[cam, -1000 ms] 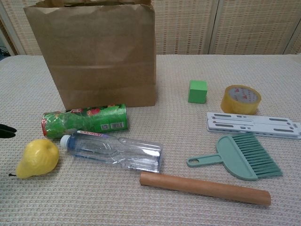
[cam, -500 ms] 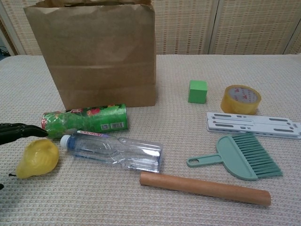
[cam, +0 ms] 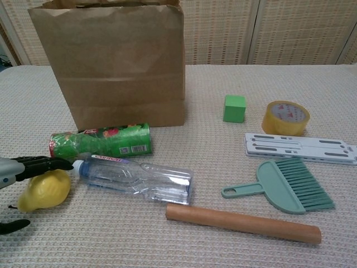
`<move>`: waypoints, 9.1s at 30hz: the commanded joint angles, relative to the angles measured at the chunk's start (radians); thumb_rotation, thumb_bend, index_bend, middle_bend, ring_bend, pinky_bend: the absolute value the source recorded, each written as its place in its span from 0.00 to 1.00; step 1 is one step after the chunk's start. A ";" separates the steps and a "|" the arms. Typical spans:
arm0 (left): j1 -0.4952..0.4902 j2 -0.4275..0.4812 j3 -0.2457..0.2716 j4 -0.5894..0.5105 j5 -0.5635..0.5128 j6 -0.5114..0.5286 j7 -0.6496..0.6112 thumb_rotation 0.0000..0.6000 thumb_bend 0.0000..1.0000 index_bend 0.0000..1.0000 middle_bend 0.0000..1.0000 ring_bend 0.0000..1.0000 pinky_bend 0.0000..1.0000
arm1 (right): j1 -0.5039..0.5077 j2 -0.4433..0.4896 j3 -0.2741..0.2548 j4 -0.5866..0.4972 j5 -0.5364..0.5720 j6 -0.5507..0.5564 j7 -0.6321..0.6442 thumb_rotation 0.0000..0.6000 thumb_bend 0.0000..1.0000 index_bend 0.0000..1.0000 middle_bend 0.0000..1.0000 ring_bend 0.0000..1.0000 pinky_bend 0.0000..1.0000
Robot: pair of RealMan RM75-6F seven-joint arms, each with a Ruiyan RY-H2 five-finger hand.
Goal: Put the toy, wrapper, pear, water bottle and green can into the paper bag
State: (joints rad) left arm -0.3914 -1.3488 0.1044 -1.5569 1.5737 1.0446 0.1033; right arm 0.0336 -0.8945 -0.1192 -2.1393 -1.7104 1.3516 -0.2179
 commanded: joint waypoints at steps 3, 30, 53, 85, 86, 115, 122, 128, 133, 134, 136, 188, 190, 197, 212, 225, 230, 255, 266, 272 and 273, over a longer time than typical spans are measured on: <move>0.018 -0.064 -0.016 0.063 -0.009 0.041 -0.016 1.00 0.43 0.12 0.04 0.06 0.28 | -0.001 0.001 0.000 -0.001 0.000 0.003 0.002 1.00 0.05 0.00 0.00 0.00 0.00; 0.041 0.085 -0.462 -0.140 -0.331 0.348 -0.155 1.00 0.60 0.63 0.63 0.59 0.74 | -0.007 0.010 -0.008 -0.007 -0.033 0.020 0.025 1.00 0.05 0.00 0.00 0.00 0.00; -0.427 -0.045 -0.703 -0.223 -0.598 0.144 0.074 1.00 0.59 0.63 0.63 0.59 0.72 | 0.003 0.006 0.003 -0.009 0.004 0.001 0.018 1.00 0.05 0.00 0.00 0.00 0.00; -0.617 -0.161 -0.615 0.079 -0.674 0.038 0.141 1.00 0.39 0.11 0.04 0.02 0.23 | 0.020 0.010 0.026 -0.009 0.071 -0.012 0.022 1.00 0.05 0.00 0.00 0.00 0.00; -0.613 -0.154 -0.615 0.072 -0.676 0.041 0.139 1.00 0.39 0.10 0.04 0.02 0.23 | 0.020 0.010 0.025 -0.009 0.069 -0.011 0.021 1.00 0.05 0.00 0.00 0.00 0.00; -0.058 0.379 -0.271 -0.268 -0.176 0.253 -0.208 1.00 0.42 0.15 0.09 0.04 0.24 | -0.002 -0.001 -0.002 -0.009 0.007 0.006 -0.005 1.00 0.05 0.00 0.00 0.00 0.00; 0.024 0.334 -0.100 -0.132 0.072 0.298 -0.219 1.00 0.42 0.15 0.09 0.04 0.24 | -0.001 -0.008 -0.002 -0.009 0.009 -0.001 -0.015 1.00 0.05 0.00 0.00 0.00 0.00; 0.017 0.283 -0.006 0.080 0.365 0.374 -0.165 1.00 0.42 0.10 0.06 0.03 0.23 | 0.000 -0.006 -0.004 -0.012 0.007 -0.003 -0.015 1.00 0.05 0.00 0.00 0.00 0.00; 0.016 0.243 0.039 0.277 0.503 0.465 -0.158 1.00 0.41 0.01 0.00 0.00 0.18 | 0.001 -0.004 -0.002 -0.010 0.008 -0.003 -0.009 1.00 0.05 0.00 0.00 0.00 0.00; 0.020 0.235 0.048 0.297 0.517 0.477 -0.155 1.00 0.41 0.00 0.00 0.00 0.17 | 0.002 -0.004 -0.001 -0.010 0.011 -0.003 -0.009 1.00 0.05 0.00 0.00 0.00 0.00; 0.032 0.212 0.066 0.336 0.550 0.507 -0.137 1.00 0.40 0.00 0.00 0.00 0.15 | 0.002 -0.007 0.001 -0.010 0.019 -0.005 -0.015 1.00 0.05 0.00 0.00 0.00 0.00; -0.272 -0.174 0.008 0.199 0.452 -0.051 0.198 1.00 0.39 0.00 0.00 0.00 0.10 | 0.015 0.009 0.019 -0.026 0.052 -0.006 0.001 1.00 0.05 0.00 0.00 0.00 0.00; -0.280 -0.184 0.005 0.204 0.439 -0.063 0.203 1.00 0.39 0.00 0.00 0.00 0.10 | 0.016 0.009 0.020 -0.025 0.055 -0.008 0.000 1.00 0.05 0.00 0.00 0.00 0.00; -0.301 -0.209 0.007 0.215 0.404 -0.092 0.225 1.00 0.40 0.02 0.01 0.01 0.18 | 0.015 0.012 0.023 -0.029 0.058 -0.004 0.000 1.00 0.05 0.00 0.00 0.00 0.00; -0.294 -0.147 0.054 0.199 0.383 -0.043 0.255 1.00 0.64 0.60 0.61 0.56 0.71 | 0.010 0.020 0.015 -0.035 0.037 0.004 0.010 1.00 0.06 0.00 0.00 0.00 0.00; -0.241 0.153 -0.053 0.109 0.274 0.173 0.247 1.00 0.64 0.60 0.62 0.56 0.70 | 0.005 0.030 0.007 -0.044 0.012 0.010 0.020 1.00 0.06 0.00 0.00 0.00 0.00; -0.187 0.212 -0.160 0.099 0.135 0.303 0.158 1.00 0.64 0.60 0.62 0.56 0.69 | 0.001 0.029 0.005 -0.044 0.001 0.016 0.014 1.00 0.06 0.00 0.00 0.00 0.00; -0.326 -0.071 -0.687 -0.328 -0.416 0.388 -0.271 1.00 0.66 0.62 0.61 0.55 0.65 | 0.007 0.021 0.003 -0.037 0.009 -0.005 0.003 1.00 0.06 0.00 0.00 0.00 0.00; -0.464 -0.164 -0.722 -0.178 -0.436 0.315 -0.235 1.00 0.66 0.61 0.61 0.55 0.66 | 0.014 0.039 0.011 -0.042 0.025 -0.007 0.033 1.00 0.06 0.00 0.00 0.00 0.00; -0.529 -0.161 -0.718 -0.036 -0.457 0.226 -0.184 1.00 0.65 0.62 0.61 0.55 0.66 | 0.019 0.043 0.014 -0.041 0.042 -0.016 0.042 1.00 0.06 0.00 0.00 0.00 0.00; -0.537 -0.160 -0.723 -0.017 -0.469 0.212 -0.181 1.00 0.65 0.62 0.61 0.55 0.66 | 0.021 0.043 0.016 -0.040 0.049 -0.019 0.043 1.00 0.06 0.00 0.00 0.00 0.00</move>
State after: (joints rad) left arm -0.9007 -1.5100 -0.6145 -1.6199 1.1258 1.2941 -0.0973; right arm 0.0530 -0.8516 -0.1048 -2.1804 -1.6661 1.3355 -0.1765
